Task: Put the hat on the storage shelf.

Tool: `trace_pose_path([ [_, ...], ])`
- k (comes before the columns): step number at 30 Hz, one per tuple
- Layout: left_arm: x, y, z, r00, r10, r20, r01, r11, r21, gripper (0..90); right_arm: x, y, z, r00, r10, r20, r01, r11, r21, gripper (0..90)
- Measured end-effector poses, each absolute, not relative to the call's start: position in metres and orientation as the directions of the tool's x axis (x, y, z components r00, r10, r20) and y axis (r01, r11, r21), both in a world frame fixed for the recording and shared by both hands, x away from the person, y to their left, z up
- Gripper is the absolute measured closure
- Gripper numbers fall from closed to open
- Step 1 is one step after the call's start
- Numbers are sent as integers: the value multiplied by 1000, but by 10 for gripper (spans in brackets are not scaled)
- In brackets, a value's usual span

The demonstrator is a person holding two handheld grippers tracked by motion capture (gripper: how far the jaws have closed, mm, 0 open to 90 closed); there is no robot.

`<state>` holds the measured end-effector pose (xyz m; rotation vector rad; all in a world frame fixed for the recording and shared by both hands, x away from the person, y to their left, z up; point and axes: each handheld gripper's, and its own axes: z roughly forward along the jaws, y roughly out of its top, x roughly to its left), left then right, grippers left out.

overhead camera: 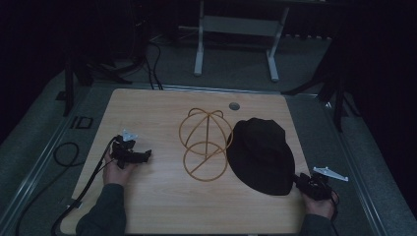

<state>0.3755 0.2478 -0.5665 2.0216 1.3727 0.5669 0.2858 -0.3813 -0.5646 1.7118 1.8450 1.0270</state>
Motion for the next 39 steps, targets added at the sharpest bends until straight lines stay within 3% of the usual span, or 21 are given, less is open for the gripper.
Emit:
trace_pose_path([
  [2,375,248,-567,362,932,5,664,-261,701,73,288,-382,-564,-174,960,221,674,-48,737,637],
  [9,375,248,-567,361,932,5,664,-261,701,73,290,-384,-562,-175,955,239,691,-54,721,655],
  [20,374,248,-567,357,934,4,665,-258,701,73,282,-369,-538,-289,947,143,715,114,690,723],
  [39,369,249,-566,347,938,6,669,-252,699,73,286,-339,-476,-432,901,50,698,299,651,690],
])
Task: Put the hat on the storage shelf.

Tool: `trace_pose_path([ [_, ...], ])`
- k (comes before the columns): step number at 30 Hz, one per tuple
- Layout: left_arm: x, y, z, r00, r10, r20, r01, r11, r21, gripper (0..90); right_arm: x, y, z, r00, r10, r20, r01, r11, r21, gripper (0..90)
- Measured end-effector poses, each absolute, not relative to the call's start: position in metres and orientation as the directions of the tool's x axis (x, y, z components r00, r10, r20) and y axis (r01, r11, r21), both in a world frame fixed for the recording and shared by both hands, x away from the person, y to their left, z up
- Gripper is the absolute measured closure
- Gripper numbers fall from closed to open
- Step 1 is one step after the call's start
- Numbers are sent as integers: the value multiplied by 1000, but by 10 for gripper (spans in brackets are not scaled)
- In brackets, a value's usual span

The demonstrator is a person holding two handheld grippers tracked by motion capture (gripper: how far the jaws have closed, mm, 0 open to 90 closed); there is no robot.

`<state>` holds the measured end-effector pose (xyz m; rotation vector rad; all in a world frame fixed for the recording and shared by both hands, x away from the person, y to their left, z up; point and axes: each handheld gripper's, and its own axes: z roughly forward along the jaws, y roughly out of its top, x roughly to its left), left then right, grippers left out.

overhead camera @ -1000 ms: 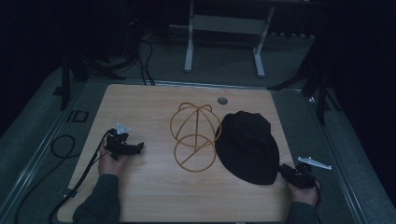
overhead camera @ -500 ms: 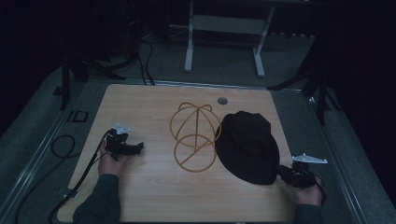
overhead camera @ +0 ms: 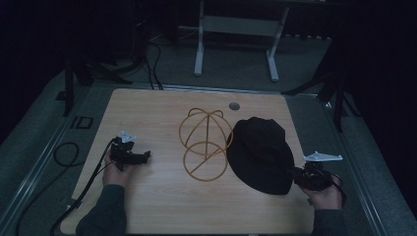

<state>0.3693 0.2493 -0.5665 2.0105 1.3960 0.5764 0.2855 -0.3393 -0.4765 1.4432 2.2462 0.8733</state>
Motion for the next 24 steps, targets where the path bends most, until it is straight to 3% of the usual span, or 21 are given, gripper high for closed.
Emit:
trace_pose_path([
  [24,368,249,-567,342,940,4,668,-246,702,73,322,-311,-433,-491,871,4,750,421,510,484],
])
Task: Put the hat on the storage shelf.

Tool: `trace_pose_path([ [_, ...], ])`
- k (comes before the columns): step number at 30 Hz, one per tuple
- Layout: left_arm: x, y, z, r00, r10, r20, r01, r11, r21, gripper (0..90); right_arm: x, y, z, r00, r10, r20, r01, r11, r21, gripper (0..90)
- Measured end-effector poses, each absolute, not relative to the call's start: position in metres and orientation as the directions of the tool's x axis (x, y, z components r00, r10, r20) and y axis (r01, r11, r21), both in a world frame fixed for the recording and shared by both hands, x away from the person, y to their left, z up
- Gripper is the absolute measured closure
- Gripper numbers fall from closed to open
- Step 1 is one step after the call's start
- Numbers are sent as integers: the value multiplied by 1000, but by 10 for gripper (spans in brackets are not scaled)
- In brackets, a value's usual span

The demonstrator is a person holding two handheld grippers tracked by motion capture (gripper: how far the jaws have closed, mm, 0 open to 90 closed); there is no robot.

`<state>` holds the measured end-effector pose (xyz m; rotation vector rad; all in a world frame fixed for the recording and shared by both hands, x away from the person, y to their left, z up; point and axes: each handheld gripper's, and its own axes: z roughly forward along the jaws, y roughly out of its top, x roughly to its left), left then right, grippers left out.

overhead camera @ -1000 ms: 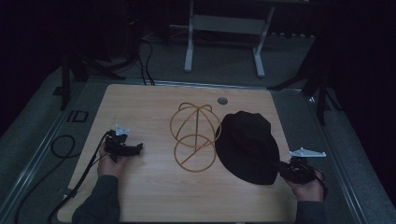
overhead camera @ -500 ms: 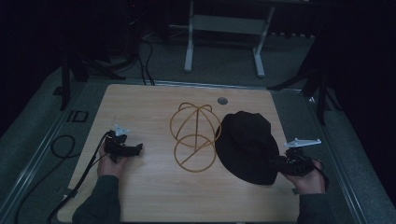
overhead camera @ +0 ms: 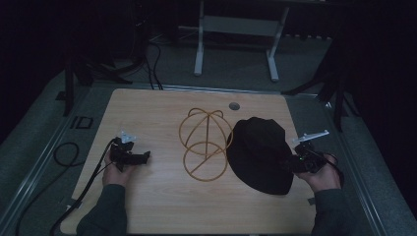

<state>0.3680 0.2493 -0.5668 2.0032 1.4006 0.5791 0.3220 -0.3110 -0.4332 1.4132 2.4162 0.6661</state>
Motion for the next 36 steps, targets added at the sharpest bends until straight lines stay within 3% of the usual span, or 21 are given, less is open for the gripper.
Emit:
trace_pose_path([
  [21,368,249,-567,341,940,4,668,-246,702,73,368,-288,-429,-525,850,-26,809,509,296,414],
  [32,368,249,-567,341,940,4,669,-246,702,73,394,-265,-443,-536,843,-34,836,536,117,339],
  [36,368,249,-567,341,940,4,668,-245,702,73,401,-263,-444,-524,851,-28,848,524,75,373],
])
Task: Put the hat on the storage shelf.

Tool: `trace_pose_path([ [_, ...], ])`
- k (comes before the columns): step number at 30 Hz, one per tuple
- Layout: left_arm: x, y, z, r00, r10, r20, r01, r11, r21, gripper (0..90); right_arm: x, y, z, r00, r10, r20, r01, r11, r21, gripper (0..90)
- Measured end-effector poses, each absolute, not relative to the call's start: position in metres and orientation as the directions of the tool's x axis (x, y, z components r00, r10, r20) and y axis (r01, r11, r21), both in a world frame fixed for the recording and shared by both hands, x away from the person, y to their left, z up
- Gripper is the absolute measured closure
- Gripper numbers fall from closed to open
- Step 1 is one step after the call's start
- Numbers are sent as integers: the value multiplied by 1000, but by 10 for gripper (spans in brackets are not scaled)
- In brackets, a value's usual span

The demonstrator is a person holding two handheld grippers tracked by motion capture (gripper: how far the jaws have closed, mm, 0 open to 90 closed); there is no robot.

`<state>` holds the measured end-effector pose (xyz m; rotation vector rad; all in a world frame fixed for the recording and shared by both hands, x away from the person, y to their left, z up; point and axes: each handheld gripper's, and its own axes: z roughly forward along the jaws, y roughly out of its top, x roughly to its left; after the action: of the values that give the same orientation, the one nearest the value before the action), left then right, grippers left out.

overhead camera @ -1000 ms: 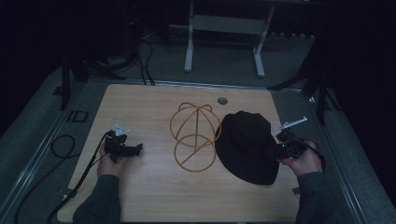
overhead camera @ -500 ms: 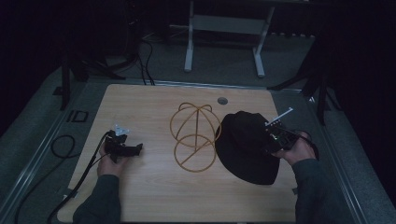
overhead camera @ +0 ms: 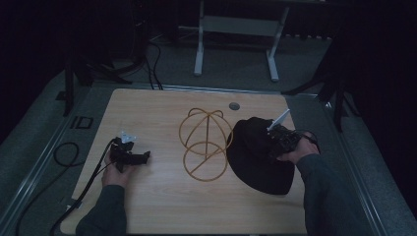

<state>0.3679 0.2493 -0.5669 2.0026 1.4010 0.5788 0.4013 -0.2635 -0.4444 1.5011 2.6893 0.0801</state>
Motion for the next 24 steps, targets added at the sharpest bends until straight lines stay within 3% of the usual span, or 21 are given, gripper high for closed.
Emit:
trace_pose_path([
  [10,368,249,-567,342,940,4,668,-246,702,73,410,-260,-449,-544,839,-14,838,544,35,677],
  [17,368,249,-567,342,940,4,668,-246,702,73,413,-255,-448,-561,826,-60,826,563,23,834],
  [24,368,249,-567,341,940,4,668,-246,702,73,413,-256,-443,-579,810,-90,811,584,34,871],
])
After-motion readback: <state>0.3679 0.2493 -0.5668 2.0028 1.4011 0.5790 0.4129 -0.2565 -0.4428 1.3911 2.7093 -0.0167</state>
